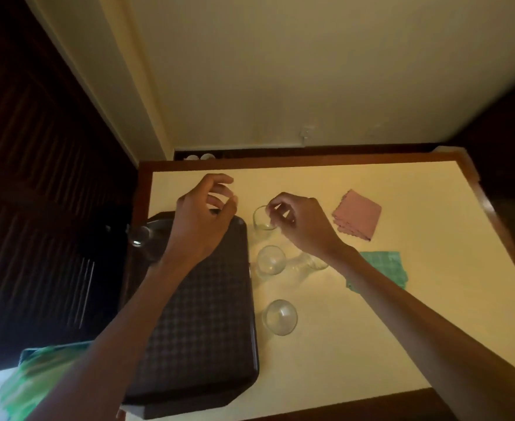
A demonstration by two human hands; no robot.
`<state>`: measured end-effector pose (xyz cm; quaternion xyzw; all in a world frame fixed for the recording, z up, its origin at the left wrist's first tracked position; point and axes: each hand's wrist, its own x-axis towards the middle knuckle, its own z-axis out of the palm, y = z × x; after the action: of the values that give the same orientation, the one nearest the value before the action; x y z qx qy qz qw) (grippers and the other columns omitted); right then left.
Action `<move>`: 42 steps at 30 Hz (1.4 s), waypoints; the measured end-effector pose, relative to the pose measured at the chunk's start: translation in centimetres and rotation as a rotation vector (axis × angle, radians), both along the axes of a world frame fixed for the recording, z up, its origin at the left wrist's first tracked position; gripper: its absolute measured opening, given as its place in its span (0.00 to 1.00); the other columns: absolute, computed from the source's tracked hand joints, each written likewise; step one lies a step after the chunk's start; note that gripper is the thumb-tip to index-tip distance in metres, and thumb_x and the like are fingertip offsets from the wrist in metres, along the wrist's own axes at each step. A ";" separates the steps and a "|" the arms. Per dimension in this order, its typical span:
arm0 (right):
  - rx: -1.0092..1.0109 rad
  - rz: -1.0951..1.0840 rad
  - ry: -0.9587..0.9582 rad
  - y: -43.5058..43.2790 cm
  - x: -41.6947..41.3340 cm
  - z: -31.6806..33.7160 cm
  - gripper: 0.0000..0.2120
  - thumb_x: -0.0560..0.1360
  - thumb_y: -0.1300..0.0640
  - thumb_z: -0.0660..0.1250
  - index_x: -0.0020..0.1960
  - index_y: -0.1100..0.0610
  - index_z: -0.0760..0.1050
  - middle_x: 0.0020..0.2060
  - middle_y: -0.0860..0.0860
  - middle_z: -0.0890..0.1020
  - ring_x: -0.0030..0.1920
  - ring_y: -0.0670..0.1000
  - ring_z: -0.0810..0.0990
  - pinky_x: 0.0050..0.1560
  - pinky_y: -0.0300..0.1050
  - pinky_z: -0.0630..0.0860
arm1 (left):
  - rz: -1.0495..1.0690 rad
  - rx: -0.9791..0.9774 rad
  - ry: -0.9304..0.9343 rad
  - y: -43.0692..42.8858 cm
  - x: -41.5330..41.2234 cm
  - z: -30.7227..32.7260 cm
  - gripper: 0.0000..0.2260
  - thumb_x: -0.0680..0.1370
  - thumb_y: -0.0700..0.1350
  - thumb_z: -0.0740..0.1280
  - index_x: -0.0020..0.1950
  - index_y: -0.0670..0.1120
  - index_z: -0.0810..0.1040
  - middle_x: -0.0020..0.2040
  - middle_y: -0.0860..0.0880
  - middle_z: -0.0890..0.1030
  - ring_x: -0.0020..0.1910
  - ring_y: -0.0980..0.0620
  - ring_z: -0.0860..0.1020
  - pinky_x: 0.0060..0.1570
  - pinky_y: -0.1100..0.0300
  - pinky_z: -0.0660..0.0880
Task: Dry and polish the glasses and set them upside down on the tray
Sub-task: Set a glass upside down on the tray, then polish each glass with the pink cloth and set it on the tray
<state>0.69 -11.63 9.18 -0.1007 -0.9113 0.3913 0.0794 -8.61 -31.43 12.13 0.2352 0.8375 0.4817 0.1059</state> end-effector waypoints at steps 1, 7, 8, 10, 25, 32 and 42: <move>-0.023 -0.050 -0.007 1.9 0.6 0.0 0.04 0.79 0.53 0.67 0.50 0.53 0.80 0.37 0.43 0.84 0.31 0.39 0.81 0.34 0.36 0.75 | -0.023 -0.010 -0.012 1.6 0.5 0.2 0.12 0.81 0.48 0.70 0.65 0.54 0.77 0.51 0.63 0.80 0.49 0.63 0.81 0.44 0.73 0.77; -0.027 -0.357 -0.200 15.1 4.3 -3.2 0.10 0.79 0.50 0.66 0.54 0.56 0.77 0.39 0.48 0.84 0.40 0.47 0.82 0.41 0.42 0.77 | -0.158 -0.142 -0.053 12.8 3.0 -2.2 0.13 0.80 0.51 0.72 0.63 0.53 0.77 0.51 0.59 0.81 0.50 0.58 0.80 0.54 0.60 0.79; -0.013 -0.384 -0.267 16.8 4.7 -4.3 0.11 0.79 0.50 0.66 0.56 0.56 0.76 0.43 0.51 0.85 0.43 0.49 0.82 0.44 0.42 0.76 | -0.172 -0.180 -0.051 14.2 3.3 -3.0 0.14 0.80 0.52 0.72 0.64 0.53 0.77 0.53 0.57 0.81 0.52 0.56 0.80 0.56 0.57 0.79; 0.007 -0.397 -0.433 20.3 5.6 -6.6 0.15 0.79 0.50 0.65 0.61 0.57 0.71 0.51 0.56 0.84 0.48 0.55 0.81 0.46 0.46 0.74 | -0.192 -0.282 -0.034 17.2 3.9 -4.6 0.17 0.79 0.52 0.73 0.66 0.51 0.76 0.60 0.52 0.80 0.59 0.51 0.78 0.60 0.54 0.76; -0.203 -0.742 -0.600 26.0 5.2 -16.0 0.34 0.72 0.52 0.76 0.68 0.64 0.61 0.64 0.63 0.72 0.64 0.63 0.74 0.57 0.52 0.74 | -0.047 -0.807 -0.104 23.4 4.8 -13.3 0.33 0.74 0.47 0.79 0.73 0.44 0.65 0.68 0.38 0.70 0.64 0.34 0.76 0.63 0.45 0.74; -0.715 -0.794 -0.481 27.0 4.6 -15.0 0.13 0.71 0.62 0.76 0.54 0.65 0.79 0.49 0.56 0.83 0.48 0.55 0.82 0.51 0.48 0.80 | 0.148 -0.425 -0.257 22.0 4.1 -10.5 0.35 0.67 0.45 0.84 0.66 0.45 0.67 0.57 0.48 0.79 0.53 0.47 0.79 0.50 0.56 0.73; -0.971 -0.419 -0.074 19.9 2.6 0.5 0.20 0.72 0.51 0.73 0.55 0.66 0.79 0.50 0.60 0.84 0.49 0.60 0.82 0.49 0.55 0.77 | 0.169 0.400 -0.703 17.9 3.2 -0.4 0.32 0.71 0.36 0.79 0.71 0.54 0.74 0.63 0.45 0.81 0.62 0.46 0.80 0.63 0.46 0.78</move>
<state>3.26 8.31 9.64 -0.3195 -0.5876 0.7403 0.0678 -5.42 -13.54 11.75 0.0027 0.6563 0.6931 0.2980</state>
